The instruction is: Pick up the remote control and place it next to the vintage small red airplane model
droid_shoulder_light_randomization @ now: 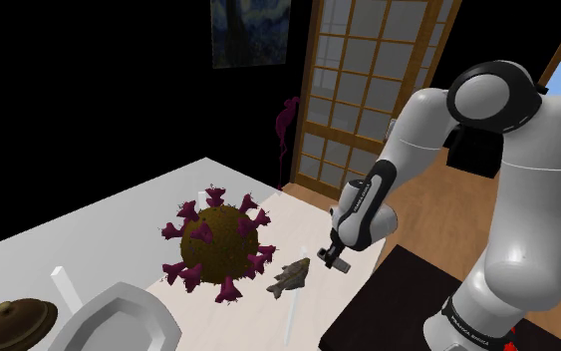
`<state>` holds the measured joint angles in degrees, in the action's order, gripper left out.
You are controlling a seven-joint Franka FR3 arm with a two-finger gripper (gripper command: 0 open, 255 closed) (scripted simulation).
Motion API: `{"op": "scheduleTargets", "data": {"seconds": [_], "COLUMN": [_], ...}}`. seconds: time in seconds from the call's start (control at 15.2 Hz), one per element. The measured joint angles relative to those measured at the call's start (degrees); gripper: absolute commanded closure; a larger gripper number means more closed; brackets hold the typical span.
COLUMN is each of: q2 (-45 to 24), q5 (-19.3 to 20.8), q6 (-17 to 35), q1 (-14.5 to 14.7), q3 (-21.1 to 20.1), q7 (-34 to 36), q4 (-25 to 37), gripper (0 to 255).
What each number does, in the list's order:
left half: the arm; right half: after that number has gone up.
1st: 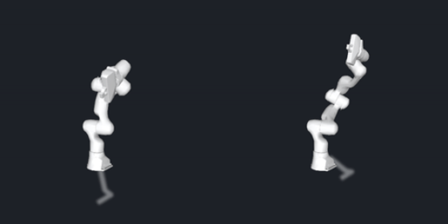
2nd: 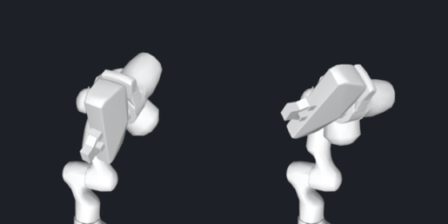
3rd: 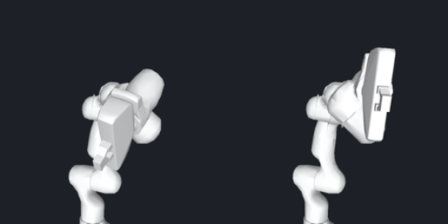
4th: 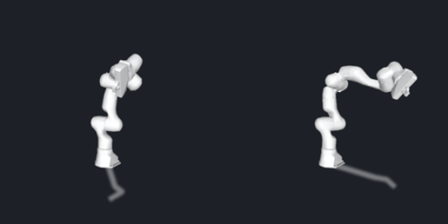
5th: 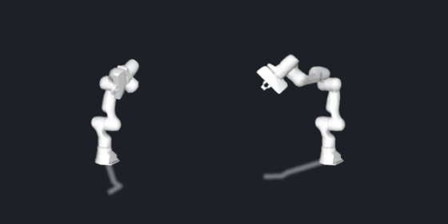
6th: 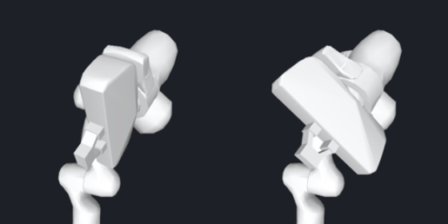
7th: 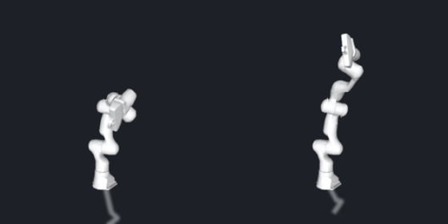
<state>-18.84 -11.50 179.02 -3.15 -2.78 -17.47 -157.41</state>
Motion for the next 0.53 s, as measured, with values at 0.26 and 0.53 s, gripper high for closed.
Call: {"op": "scheduleTargets", "data": {"seconds": [0.26, 0.53], "q2": [4.18, 8.36], "q5": [0.58, 1.92], "q6": [-3.44, -6.84], "q1": [1.83, 3.32], "q3": [1.23, 3.02], "q7": [0.69, 1.82], "q4": [-1.25, -2.09], "gripper": [255, 255]}}
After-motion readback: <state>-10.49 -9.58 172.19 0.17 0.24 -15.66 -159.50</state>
